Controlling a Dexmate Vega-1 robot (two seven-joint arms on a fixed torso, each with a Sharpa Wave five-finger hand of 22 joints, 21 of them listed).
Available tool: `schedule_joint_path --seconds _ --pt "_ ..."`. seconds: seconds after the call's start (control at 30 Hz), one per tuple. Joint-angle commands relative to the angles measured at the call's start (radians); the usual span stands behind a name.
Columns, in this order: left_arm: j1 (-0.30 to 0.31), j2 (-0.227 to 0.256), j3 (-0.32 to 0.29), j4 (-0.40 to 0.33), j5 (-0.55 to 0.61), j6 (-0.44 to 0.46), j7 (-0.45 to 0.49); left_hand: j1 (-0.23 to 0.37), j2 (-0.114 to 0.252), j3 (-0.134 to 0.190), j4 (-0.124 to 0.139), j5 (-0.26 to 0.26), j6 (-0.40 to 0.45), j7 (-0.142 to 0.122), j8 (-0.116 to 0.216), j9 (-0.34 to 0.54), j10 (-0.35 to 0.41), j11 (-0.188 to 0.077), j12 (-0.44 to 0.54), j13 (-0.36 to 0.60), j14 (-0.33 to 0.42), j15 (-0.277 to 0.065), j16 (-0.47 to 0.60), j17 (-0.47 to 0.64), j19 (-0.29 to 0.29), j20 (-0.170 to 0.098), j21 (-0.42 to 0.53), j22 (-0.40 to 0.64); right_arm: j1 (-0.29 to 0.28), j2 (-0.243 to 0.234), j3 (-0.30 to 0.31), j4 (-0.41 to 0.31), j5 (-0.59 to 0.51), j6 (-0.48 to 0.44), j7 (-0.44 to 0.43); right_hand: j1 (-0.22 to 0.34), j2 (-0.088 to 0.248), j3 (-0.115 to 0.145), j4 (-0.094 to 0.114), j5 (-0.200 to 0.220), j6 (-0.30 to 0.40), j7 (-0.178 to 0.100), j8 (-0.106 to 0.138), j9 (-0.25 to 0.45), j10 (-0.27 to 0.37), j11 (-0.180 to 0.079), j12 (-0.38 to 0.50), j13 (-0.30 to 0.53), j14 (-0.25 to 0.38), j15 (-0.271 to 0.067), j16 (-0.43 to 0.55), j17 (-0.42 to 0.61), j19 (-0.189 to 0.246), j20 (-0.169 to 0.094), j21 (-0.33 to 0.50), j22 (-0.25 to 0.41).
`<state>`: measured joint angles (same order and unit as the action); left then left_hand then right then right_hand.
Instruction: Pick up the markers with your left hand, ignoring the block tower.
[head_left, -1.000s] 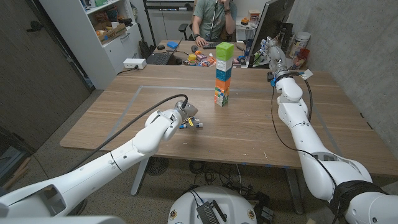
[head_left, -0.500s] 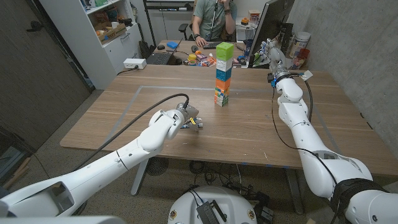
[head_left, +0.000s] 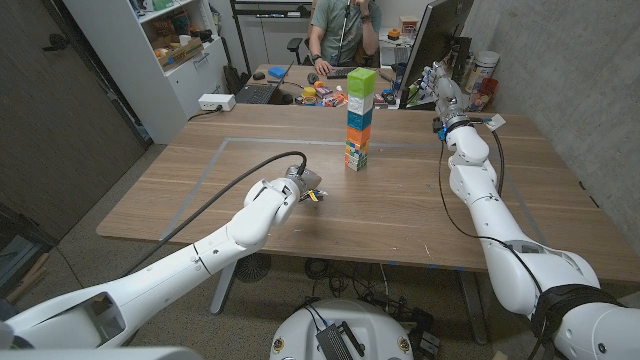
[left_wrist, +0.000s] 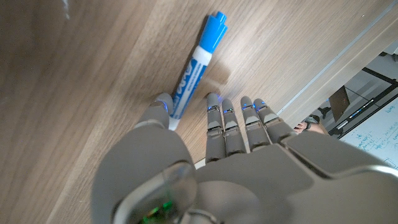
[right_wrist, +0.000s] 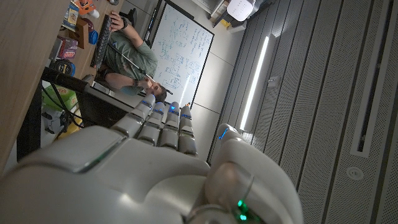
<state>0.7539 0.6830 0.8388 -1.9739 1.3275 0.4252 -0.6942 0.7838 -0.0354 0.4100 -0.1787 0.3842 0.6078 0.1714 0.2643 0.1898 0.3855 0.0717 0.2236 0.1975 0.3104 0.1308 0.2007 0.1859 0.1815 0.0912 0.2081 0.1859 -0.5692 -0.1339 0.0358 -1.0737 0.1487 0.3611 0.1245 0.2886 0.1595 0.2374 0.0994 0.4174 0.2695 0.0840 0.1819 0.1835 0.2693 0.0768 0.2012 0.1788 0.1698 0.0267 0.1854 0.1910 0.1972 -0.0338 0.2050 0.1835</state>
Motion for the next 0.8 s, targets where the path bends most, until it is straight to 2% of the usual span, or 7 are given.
schedule_joint_path --seconds 0.03,0.27,0.57,0.8 --pt "-0.007 -0.023 0.009 0.007 0.004 0.014 0.016 0.022 0.000 0.012 0.002 -0.003 0.012 -0.003 0.005 0.000 0.012 0.000 0.007 0.002 0.012 -0.002 0.002 0.002 -0.003 0.000 0.007 0.003 0.007 -0.004 0.011 0.014 0.014 0.007 0.012 -0.009 0.003 -0.004 0.002 0.002 0.005 -0.003 0.008 0.002 -0.005 0.000 0.003 0.004 -0.001 0.009 0.009 0.002 -0.003 -0.009 0.004 0.004" --pt "-0.005 -0.030 0.010 0.010 0.009 0.025 0.034 0.042 0.004 0.021 0.003 -0.012 0.037 0.006 0.009 0.000 0.014 0.000 0.005 0.002 0.013 -0.003 0.001 0.002 -0.010 -0.002 0.005 0.003 0.009 -0.009 0.012 0.016 0.013 0.006 0.018 -0.010 0.003 -0.005 0.001 0.002 0.005 -0.004 0.008 0.002 -0.005 0.000 0.004 0.004 0.000 0.009 0.009 0.002 -0.003 -0.008 0.004 0.004" --pt "0.008 -0.037 0.010 0.013 0.009 0.040 0.071 0.096 0.026 0.048 0.002 -0.031 0.076 0.020 0.013 0.001 0.036 0.002 0.008 0.002 0.020 -0.002 0.001 0.002 -0.020 0.008 0.004 0.004 0.011 -0.014 0.012 0.012 0.009 -0.004 0.018 -0.011 0.003 -0.006 0.001 0.002 0.004 -0.004 0.008 0.002 -0.005 0.000 0.004 0.004 -0.001 0.011 0.008 0.002 -0.003 -0.007 0.004 0.004" --pt "0.005 -0.044 0.014 0.022 -0.008 0.043 0.047 0.110 0.022 0.053 0.004 -0.043 0.090 0.012 0.013 0.001 0.047 -0.009 0.009 0.002 0.028 -0.013 0.002 0.001 -0.024 -0.004 0.003 0.003 0.016 -0.016 0.010 0.015 0.006 -0.009 0.020 -0.012 0.003 -0.008 0.001 0.002 0.004 -0.004 0.008 0.002 -0.005 0.001 0.004 0.004 0.000 0.012 0.008 0.002 -0.004 -0.006 0.004 0.004"
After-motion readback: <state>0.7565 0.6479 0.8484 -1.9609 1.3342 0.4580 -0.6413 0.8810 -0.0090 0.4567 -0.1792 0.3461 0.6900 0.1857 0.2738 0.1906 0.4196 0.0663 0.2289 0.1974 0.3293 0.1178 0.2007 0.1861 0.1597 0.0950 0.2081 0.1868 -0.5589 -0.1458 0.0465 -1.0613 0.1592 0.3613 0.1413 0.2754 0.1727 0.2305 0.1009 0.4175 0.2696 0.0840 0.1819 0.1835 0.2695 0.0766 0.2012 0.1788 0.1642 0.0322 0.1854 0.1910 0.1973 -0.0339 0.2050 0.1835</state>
